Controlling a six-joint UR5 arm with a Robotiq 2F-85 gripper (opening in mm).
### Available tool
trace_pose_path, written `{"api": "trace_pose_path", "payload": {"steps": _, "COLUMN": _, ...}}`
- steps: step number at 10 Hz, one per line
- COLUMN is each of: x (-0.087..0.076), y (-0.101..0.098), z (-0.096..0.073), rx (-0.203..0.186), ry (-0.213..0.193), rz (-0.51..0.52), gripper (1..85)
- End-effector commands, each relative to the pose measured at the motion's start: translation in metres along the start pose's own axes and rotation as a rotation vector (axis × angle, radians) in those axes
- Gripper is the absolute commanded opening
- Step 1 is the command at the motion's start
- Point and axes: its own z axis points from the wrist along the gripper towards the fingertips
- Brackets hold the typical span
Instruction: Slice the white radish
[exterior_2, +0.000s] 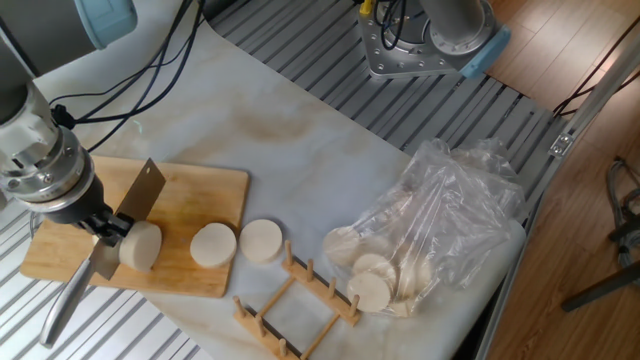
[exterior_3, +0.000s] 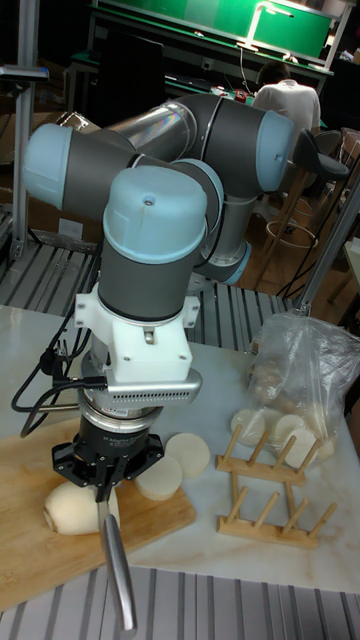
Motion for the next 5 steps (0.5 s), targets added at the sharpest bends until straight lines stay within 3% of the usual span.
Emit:
{"api": "trace_pose_path", "payload": {"steps": 1, "x": -0.007, "y": 0.003, "z": -0.003, "rx": -0.016, "ry": -0.03, "rz": 0.018, "gripper": 1.3}}
{"api": "trace_pose_path", "payload": {"steps": 3, "x": -0.008, "y": 0.004, "z": 0.001, "rx": -0.04, "ry": -0.047, "rz": 0.021, "gripper": 1.3}}
{"api": "trace_pose_path", "payload": {"steps": 5, "x": 0.003, "y": 0.002, "z": 0.005, "rx": -0.044, "ry": -0.015, "rz": 0.009, "gripper": 1.3}}
